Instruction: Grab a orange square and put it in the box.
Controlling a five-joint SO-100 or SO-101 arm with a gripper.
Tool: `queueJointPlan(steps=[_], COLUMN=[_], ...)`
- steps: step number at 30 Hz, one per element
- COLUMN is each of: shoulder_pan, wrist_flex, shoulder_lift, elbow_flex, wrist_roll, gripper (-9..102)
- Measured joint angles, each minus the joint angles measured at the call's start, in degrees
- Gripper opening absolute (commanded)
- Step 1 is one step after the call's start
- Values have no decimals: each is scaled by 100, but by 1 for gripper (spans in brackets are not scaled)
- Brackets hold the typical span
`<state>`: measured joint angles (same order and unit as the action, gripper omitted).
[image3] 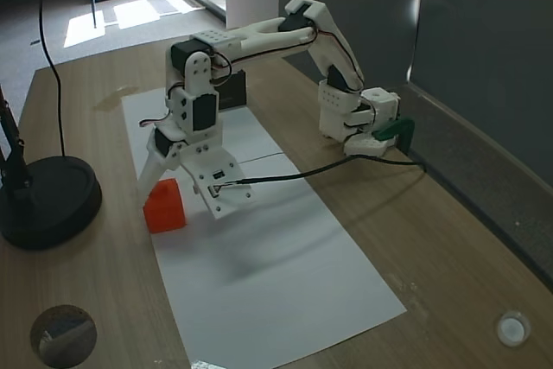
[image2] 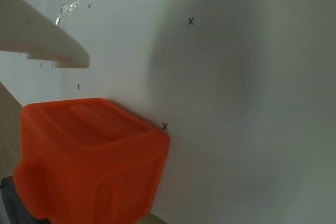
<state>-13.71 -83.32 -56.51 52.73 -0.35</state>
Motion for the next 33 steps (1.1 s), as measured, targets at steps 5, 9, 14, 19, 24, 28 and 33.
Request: queueJointPlan(steps=[5,9,14,19,24,28,33], shoulder_pan=[26,88,308,352,316,316,466], wrist_flex=[88,88,193,229,299,299,-220], shoulder_lift=[88,88,123,413,492,492,510], elbow_flex=[-26,-220,-299,-299,-448,-448,-826], wrist_roll=[0,0,0,0,0,0,-9], gripper=[39,39,39,27,8,8,8])
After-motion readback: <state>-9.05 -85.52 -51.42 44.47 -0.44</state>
